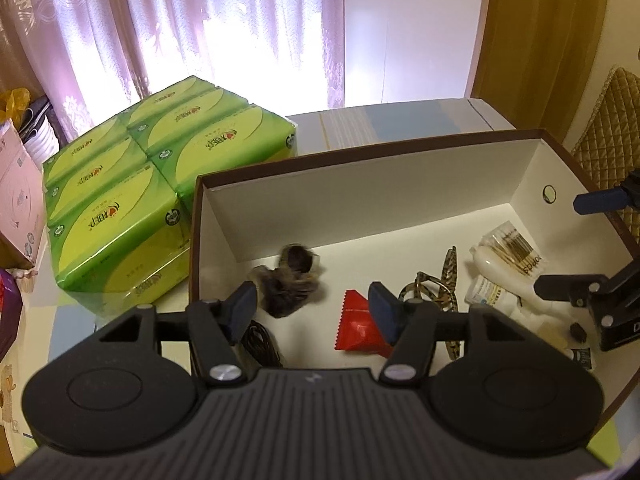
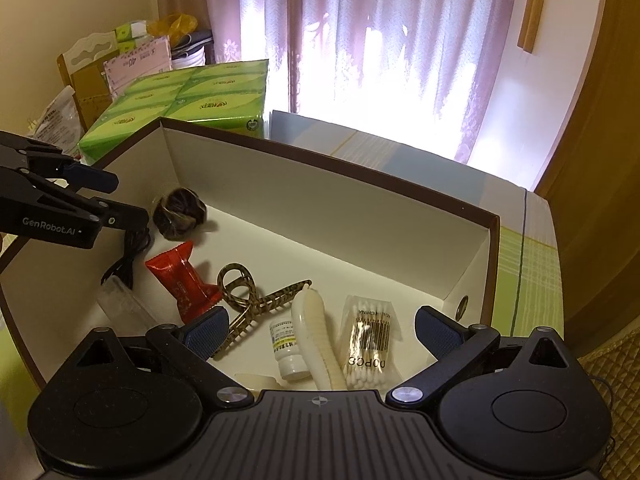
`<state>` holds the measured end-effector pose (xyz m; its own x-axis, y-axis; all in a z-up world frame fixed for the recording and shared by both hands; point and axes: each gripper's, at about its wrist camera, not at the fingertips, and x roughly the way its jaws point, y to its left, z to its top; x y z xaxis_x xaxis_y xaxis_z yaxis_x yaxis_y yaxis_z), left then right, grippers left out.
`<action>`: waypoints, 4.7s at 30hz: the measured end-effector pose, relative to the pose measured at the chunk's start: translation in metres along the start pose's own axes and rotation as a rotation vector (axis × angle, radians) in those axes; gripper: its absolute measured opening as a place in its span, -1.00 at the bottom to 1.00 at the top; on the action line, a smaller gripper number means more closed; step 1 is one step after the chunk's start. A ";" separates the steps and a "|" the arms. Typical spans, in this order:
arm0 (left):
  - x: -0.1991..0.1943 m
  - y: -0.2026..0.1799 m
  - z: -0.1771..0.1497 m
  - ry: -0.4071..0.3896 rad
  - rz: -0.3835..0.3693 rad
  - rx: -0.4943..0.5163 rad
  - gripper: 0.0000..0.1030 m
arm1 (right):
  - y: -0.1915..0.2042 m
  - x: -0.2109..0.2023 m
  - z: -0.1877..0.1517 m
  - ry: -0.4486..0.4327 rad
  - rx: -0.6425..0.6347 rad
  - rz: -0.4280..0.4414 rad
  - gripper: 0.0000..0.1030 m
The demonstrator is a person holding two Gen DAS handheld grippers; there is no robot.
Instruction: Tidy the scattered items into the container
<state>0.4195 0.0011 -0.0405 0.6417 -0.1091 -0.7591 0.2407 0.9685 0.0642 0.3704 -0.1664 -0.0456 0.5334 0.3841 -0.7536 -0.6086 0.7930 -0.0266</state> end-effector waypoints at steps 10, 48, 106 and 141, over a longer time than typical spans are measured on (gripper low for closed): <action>-0.019 -0.008 0.001 -0.027 0.014 0.028 0.20 | -0.002 -0.011 -0.001 -0.014 0.033 -0.013 1.00; -0.164 -0.038 -0.066 -0.160 0.108 -0.019 0.98 | 0.044 -0.128 -0.056 -0.098 0.238 -0.048 1.00; -0.265 -0.099 -0.145 -0.129 0.167 -0.082 0.98 | 0.103 -0.220 -0.129 -0.108 0.226 -0.015 1.00; -0.249 -0.102 -0.160 -0.057 0.160 -0.100 0.98 | 0.112 -0.218 -0.124 -0.118 0.204 -0.001 1.00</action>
<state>0.1191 -0.0347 0.0384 0.7071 0.0386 -0.7061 0.0601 0.9916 0.1143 0.1125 -0.2198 0.0340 0.6062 0.4265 -0.6713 -0.4830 0.8680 0.1153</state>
